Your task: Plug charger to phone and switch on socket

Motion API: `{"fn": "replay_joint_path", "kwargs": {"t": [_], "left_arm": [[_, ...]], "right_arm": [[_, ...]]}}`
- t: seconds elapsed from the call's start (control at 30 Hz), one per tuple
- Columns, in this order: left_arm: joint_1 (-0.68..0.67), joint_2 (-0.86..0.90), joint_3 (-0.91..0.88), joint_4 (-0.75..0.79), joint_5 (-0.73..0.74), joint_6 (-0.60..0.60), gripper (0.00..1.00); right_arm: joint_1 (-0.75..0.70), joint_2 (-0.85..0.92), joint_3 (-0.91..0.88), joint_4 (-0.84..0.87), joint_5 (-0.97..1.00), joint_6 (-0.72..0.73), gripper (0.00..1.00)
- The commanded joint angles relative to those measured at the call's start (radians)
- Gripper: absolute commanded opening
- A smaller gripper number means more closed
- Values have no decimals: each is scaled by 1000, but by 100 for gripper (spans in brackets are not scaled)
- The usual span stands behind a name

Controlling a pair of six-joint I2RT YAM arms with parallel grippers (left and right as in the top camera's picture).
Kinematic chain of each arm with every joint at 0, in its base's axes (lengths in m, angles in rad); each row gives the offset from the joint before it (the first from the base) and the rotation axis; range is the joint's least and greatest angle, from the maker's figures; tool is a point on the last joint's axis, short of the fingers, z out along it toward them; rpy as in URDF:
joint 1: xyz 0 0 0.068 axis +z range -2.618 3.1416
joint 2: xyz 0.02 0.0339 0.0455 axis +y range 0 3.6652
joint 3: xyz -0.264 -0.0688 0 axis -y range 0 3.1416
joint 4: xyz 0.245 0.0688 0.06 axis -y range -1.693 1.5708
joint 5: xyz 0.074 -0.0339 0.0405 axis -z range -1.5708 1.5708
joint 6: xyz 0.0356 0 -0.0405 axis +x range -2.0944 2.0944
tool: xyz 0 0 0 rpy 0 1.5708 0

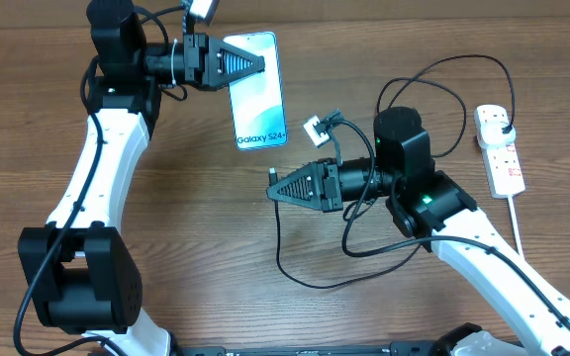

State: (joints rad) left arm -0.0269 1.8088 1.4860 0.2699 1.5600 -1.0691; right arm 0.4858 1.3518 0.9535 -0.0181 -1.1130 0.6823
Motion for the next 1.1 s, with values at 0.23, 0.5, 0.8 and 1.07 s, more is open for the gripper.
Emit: {"fn": "replay_joint_path", "kwargs": {"t": [0.23,0.5,0.8,1.07], "left_arm": [[-13,3,11,72,10,-289,4],[-46,3,11,72,10,-277,4],[-45,3,11,72,4,-278,4],[-46,3,11,72,8,-281,4]], "right_arm": [[2,8,1,130,75,137,4],[1,8,1,202,72,160,4],[1,8,1,216,58,164,4],[1,8,1,219,64,167,4]]}}
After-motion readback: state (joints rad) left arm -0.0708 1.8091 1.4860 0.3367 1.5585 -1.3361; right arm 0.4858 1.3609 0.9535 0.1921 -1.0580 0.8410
